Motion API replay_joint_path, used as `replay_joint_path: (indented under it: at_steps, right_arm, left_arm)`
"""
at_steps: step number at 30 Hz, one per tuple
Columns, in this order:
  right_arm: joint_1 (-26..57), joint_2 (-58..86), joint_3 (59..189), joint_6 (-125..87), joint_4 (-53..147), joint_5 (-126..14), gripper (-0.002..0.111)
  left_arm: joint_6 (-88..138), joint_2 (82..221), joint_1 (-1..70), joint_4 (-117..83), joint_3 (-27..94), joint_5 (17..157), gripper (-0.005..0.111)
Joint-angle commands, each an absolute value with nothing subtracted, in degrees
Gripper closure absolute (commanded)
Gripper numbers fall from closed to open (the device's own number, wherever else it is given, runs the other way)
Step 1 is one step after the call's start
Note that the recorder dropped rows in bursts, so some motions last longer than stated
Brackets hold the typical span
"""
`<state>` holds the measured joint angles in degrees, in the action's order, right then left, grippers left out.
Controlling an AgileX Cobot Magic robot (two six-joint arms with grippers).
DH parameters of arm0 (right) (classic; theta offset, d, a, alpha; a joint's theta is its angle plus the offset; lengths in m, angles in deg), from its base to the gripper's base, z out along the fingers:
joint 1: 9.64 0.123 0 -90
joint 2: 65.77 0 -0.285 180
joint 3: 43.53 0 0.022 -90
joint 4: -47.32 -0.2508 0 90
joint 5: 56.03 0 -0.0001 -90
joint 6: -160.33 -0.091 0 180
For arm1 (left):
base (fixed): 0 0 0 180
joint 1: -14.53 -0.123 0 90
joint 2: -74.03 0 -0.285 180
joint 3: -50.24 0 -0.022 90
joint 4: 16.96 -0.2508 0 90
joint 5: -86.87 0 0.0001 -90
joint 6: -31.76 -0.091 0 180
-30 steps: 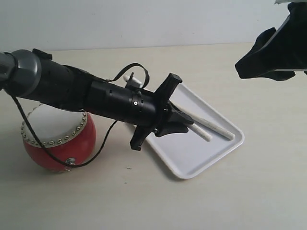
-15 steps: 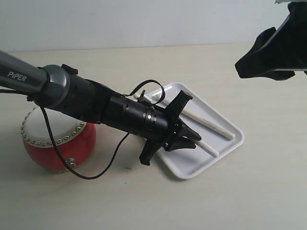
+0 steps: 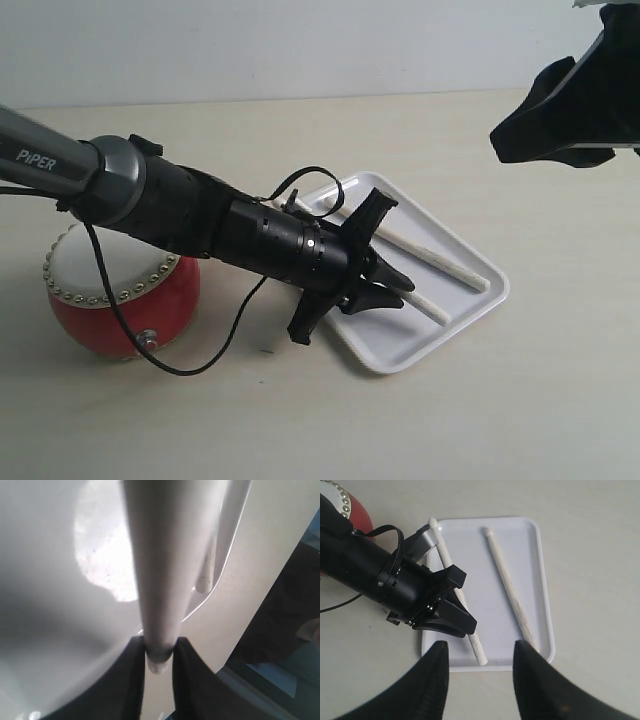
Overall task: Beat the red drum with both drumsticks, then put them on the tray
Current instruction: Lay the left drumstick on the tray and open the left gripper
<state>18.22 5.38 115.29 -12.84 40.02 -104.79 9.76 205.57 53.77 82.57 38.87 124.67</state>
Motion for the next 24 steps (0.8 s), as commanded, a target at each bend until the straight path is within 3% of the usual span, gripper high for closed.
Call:
replay_joint_path:
  at_steps: [1,8,11,20,24]
  right_arm:
    - [17.9,5.0,115.7,-12.3,40.3,-104.3,0.068]
    - [17.9,5.0,115.7,-12.3,40.3,-104.3,0.068]
    - [17.9,5.0,115.7,-12.3,40.3,-104.3,0.068]
    - [17.9,5.0,115.7,-12.3,40.2,-104.1,0.068]
    - [17.9,5.0,115.7,-12.3,39.5,-104.1,0.068]
  left_arm:
    - [10.4,205.4,53.8,83.0,39.2,124.7,0.104]
    - [10.1,205.4,53.8,83.0,39.2,124.7,0.07]
    - [10.1,205.4,53.8,83.0,39.2,124.7,0.064]
    - [9.8,204.5,53.8,83.0,39.2,127.5,0.065]
    - [9.3,201.2,53.8,83.0,39.2,130.9,0.088]
